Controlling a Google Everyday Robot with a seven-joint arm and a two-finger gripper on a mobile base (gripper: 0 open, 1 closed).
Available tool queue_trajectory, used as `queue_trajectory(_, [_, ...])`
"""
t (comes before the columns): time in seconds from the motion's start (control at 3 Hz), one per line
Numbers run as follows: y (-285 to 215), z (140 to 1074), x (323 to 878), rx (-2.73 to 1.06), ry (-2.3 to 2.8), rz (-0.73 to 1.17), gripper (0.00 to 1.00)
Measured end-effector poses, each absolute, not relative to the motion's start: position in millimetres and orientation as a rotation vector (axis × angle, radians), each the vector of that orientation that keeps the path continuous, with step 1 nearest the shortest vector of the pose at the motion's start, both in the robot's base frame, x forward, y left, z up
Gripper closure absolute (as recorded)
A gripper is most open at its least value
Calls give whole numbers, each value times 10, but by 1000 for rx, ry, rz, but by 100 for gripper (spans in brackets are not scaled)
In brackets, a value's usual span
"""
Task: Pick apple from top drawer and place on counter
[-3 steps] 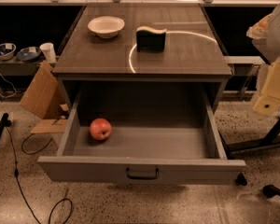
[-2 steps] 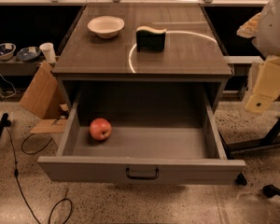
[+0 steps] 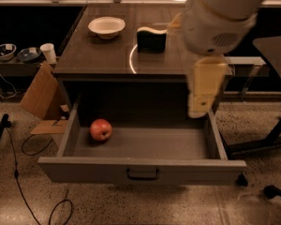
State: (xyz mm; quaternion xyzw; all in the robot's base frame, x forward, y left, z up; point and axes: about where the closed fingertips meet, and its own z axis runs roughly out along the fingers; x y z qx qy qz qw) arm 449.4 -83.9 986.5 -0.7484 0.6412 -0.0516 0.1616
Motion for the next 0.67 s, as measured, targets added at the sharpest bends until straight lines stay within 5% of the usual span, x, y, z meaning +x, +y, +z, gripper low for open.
queue_trajectory(0.67, [-126,9417,4645,-2389,1551,-102,0])
